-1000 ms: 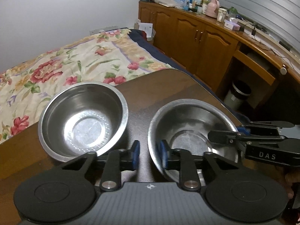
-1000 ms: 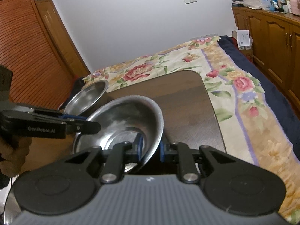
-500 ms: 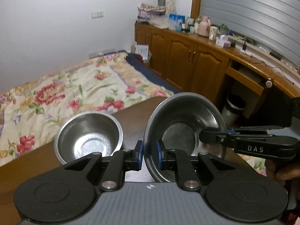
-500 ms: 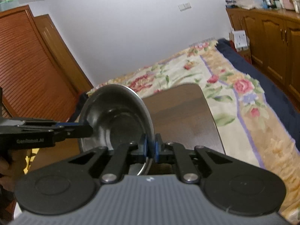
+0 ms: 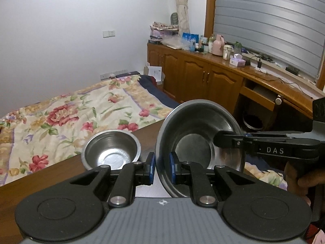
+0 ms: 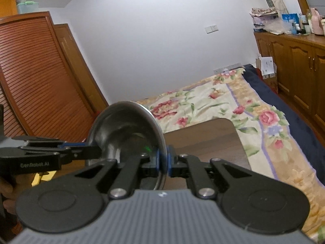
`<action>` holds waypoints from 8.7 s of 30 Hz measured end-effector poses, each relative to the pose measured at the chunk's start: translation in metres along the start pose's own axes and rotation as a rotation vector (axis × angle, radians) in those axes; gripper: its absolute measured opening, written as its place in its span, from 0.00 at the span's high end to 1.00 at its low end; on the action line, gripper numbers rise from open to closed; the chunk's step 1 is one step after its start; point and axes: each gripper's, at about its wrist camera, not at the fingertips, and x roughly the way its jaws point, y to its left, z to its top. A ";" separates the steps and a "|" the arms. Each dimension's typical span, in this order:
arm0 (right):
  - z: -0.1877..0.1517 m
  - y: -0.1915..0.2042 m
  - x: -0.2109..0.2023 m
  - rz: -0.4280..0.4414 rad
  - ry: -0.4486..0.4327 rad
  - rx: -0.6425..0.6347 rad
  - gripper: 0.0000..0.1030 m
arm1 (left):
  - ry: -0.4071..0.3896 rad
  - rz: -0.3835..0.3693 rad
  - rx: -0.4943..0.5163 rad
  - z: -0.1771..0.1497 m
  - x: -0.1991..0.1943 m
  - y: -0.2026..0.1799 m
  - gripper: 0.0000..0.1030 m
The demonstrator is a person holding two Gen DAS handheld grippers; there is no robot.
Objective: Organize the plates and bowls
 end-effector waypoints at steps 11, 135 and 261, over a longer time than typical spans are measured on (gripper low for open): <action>-0.018 0.028 -0.015 0.038 -0.007 -0.017 0.91 | -0.022 0.025 0.005 -0.026 -0.041 0.001 0.87; 0.022 0.007 0.102 0.021 0.080 -0.266 0.42 | -0.034 0.182 -0.105 -0.030 0.035 0.064 0.44; -0.014 0.082 -0.049 0.173 0.051 -0.223 0.80 | -0.174 0.087 -0.132 -0.074 -0.125 -0.010 0.77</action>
